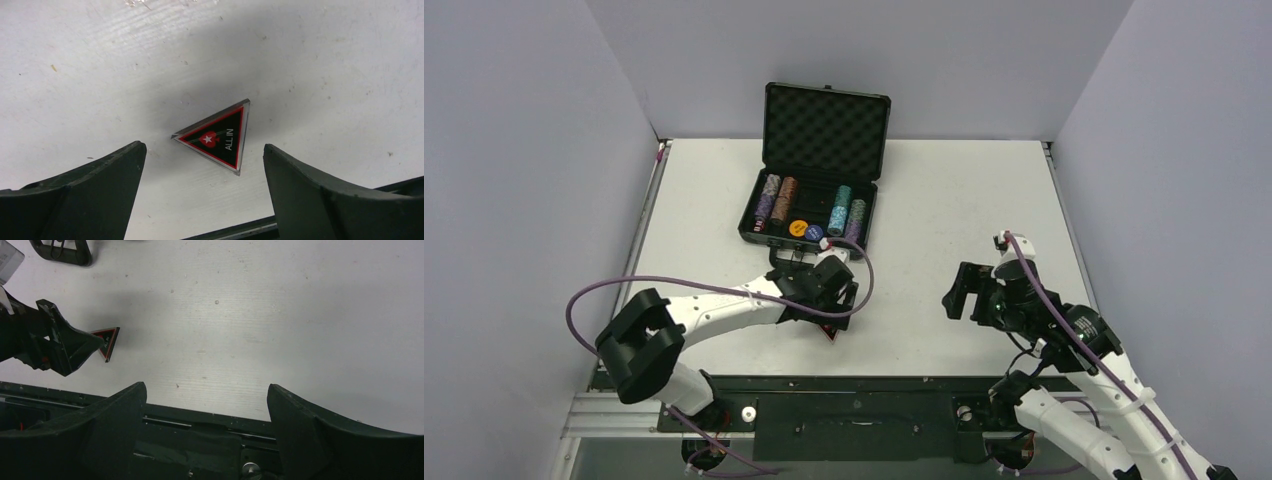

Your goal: Pack up texas hold em set

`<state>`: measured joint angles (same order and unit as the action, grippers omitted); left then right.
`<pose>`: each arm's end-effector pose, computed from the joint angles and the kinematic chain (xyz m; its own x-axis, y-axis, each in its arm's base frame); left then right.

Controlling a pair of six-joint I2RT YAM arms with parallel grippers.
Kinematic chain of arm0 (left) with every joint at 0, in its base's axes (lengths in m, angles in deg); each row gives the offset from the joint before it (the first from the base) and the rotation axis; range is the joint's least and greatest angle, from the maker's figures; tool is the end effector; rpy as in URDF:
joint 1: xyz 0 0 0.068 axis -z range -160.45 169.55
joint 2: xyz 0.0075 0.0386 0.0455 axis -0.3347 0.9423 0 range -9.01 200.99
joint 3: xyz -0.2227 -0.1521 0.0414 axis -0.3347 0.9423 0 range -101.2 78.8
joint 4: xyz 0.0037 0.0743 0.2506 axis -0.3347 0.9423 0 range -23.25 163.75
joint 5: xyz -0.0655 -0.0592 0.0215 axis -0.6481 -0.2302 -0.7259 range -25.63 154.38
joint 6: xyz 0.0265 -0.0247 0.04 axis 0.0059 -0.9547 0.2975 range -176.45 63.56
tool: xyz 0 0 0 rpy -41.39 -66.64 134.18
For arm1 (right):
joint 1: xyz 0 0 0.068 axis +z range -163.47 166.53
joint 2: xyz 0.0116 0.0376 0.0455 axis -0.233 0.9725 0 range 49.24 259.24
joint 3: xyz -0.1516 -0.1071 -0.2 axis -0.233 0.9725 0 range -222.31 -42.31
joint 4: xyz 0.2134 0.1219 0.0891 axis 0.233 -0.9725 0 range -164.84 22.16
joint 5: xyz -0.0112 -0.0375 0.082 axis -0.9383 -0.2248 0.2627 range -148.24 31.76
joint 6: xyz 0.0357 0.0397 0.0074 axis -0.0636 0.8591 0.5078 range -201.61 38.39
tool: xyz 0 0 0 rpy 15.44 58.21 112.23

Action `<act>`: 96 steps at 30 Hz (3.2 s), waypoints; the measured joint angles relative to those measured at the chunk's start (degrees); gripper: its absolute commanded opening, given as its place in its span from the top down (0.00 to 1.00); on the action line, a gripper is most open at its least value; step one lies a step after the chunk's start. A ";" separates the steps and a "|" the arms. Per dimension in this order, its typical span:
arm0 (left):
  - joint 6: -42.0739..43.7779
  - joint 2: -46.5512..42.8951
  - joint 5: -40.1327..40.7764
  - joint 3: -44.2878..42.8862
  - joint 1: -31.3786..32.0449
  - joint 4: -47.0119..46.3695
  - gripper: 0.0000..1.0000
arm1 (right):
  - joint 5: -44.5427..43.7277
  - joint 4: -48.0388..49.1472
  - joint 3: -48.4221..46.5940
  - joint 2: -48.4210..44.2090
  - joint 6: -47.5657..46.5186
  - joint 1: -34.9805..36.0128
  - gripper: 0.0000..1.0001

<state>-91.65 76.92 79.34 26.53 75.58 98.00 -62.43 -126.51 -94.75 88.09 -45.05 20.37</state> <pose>0.1665 -0.2307 0.1928 -0.8401 0.2500 -0.4814 0.3127 0.9483 -0.0533 0.0975 0.0623 0.3175 -0.7778 0.1937 -0.5979 -0.0614 0.9234 0.3790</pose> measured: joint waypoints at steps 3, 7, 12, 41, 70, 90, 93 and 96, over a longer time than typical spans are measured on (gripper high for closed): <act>0.61 -1.31 -0.46 0.79 -1.75 -0.87 0.13 | -0.31 -0.68 0.09 -0.85 -0.35 0.00 0.14; 2.84 -1.92 -1.29 0.85 -2.10 -0.92 0.13 | -0.50 -1.38 0.46 -1.07 -0.79 0.00 0.14; 5.03 -0.39 -2.19 0.83 -2.10 -0.52 0.16 | -0.50 -1.55 1.68 -1.05 -1.20 0.00 0.14; 0.68 8.87 -0.79 -2.25 1.05 -0.52 0.29 | -0.48 -1.57 1.90 -0.85 -2.71 0.00 0.14; 0.35 10.54 1.64 -4.31 2.32 0.22 0.37 | -0.24 -1.55 2.12 -1.05 -3.41 0.00 0.14; -0.59 10.54 1.68 -5.03 2.62 2.05 0.66 | 0.17 -1.44 2.64 -0.81 -3.58 0.00 0.14; -0.66 10.54 1.68 -5.81 2.71 3.30 0.66 | 0.15 -1.44 2.71 -0.81 -3.58 0.00 0.14; -0.63 10.43 1.77 -7.37 2.73 4.57 0.66 | 0.15 -1.46 2.71 -0.81 -3.58 0.00 0.14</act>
<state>-92.28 87.34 81.11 19.17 78.31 102.56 -62.28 -127.98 -92.04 87.28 -48.64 20.37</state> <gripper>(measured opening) 0.581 0.858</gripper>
